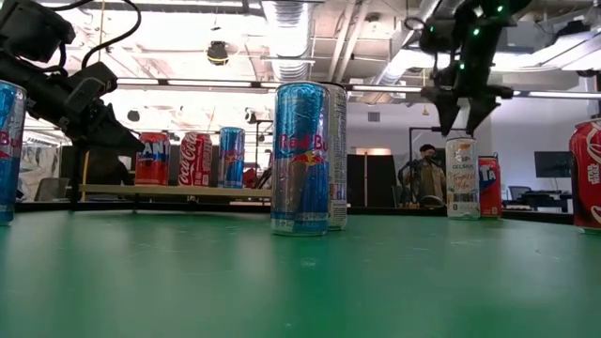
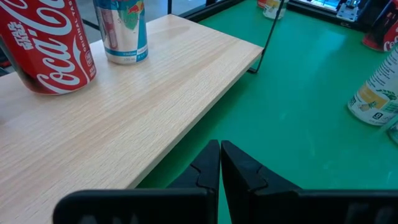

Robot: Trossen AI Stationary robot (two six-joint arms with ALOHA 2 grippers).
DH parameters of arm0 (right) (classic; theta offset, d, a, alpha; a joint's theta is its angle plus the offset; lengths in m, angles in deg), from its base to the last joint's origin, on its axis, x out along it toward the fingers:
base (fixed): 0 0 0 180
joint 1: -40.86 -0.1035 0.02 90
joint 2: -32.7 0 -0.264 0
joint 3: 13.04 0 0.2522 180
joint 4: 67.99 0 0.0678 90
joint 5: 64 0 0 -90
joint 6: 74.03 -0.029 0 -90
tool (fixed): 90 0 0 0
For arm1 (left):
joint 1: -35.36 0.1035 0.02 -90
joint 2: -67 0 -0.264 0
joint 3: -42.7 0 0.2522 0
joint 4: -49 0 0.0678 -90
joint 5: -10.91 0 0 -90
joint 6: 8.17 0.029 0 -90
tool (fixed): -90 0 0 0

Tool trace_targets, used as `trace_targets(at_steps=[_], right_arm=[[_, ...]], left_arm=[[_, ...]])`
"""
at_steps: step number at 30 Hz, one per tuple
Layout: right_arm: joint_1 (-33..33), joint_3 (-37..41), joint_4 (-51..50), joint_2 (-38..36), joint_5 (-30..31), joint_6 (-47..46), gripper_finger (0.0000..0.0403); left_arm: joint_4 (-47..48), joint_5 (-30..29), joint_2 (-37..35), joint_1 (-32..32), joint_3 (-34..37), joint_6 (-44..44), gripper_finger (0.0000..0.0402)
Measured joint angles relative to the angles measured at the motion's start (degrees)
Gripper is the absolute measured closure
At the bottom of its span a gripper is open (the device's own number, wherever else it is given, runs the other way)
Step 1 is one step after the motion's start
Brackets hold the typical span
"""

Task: Place canned beverage on shelf
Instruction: Put the top white and yellow soda can on the shelf

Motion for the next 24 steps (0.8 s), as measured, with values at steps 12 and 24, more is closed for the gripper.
trace_targets(at_steps=[12, 24], right_arm=[[1.29, 0.00, -1.09, 6.62, -4.94, 0.17, 0.0010], [-1.92, 0.00, -5.93, 7.56, -5.33, -3.07, 0.0045]], left_arm=[[0.00, -0.02, -0.02, 0.00, 0.00, 0.00, 0.0402], [0.02, -0.02, -0.01, 0.00, 0.00, 0.00, 0.0402]])
